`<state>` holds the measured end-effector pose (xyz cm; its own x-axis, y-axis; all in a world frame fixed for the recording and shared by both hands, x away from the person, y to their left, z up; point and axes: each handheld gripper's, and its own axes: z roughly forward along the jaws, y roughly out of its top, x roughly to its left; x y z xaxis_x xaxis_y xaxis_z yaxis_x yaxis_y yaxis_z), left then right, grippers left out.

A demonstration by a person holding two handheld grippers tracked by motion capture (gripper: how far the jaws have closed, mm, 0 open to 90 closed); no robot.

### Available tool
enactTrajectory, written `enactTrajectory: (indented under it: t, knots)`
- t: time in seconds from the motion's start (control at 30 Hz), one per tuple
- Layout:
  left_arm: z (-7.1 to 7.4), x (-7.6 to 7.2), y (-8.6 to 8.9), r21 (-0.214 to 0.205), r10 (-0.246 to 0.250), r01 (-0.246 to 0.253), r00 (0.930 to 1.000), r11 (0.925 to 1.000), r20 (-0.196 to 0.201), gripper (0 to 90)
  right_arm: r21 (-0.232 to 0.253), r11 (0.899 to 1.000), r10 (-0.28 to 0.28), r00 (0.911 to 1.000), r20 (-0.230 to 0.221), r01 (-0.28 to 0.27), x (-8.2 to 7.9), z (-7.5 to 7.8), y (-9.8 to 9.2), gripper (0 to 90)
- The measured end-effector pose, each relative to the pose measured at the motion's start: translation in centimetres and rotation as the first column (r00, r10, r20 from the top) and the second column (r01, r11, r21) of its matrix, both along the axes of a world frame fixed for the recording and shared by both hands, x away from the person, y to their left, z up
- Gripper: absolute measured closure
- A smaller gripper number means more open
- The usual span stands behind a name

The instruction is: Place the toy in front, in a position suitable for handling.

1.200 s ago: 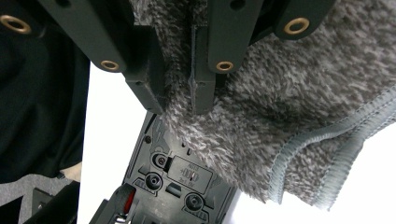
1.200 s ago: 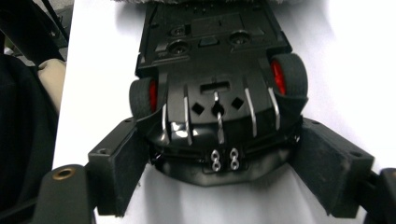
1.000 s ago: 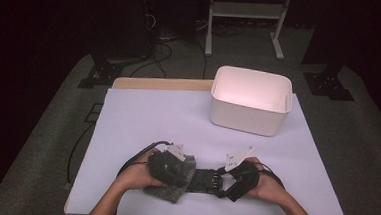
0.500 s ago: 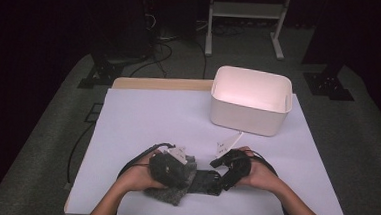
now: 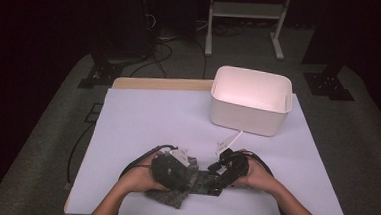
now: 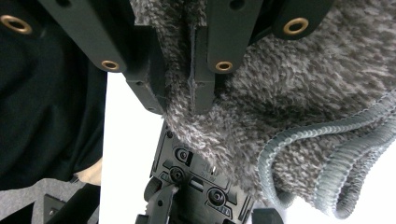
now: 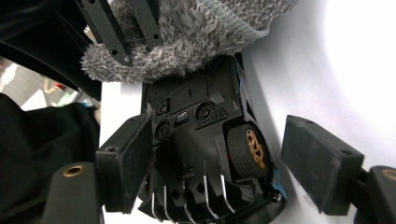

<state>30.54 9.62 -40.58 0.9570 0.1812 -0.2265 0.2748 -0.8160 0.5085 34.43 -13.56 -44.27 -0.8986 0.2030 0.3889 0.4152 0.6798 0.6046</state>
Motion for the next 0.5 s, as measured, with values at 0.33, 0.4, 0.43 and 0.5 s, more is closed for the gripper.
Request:
enactTrajectory:
  t: [0.33,0.4,0.43,0.5]
  knots:
    - [1.9,1.6,0.5,-0.060,0.074,-0.073,0.9972,0.9955,0.015,75.5,0.023,1.000,0.004,1.0000,-0.005,-0.004,-0.4,0.0,0.0,32.2]
    - [2.5,2.2,0.3,-0.071,0.095,-0.093,0.9954,0.9931,0.015,75.5,0.028,1.000,0.006,0.9998,0.020,-0.006,-0.7,0.1,0.0,33.2]
    - [2.6,2.4,0.3,-0.072,0.099,-0.098,0.9950,0.9926,0.014,75.5,0.029,1.000,0.008,0.9993,0.036,-0.009,-0.9,0.2,0.0,33.4]
    - [2.8,2.6,0.1,-0.076,0.105,-0.105,0.9944,0.9916,0.008,75.5,0.028,1.000,0.008,0.9985,0.054,-0.009,-1.1,0.3,0.0,33.6]
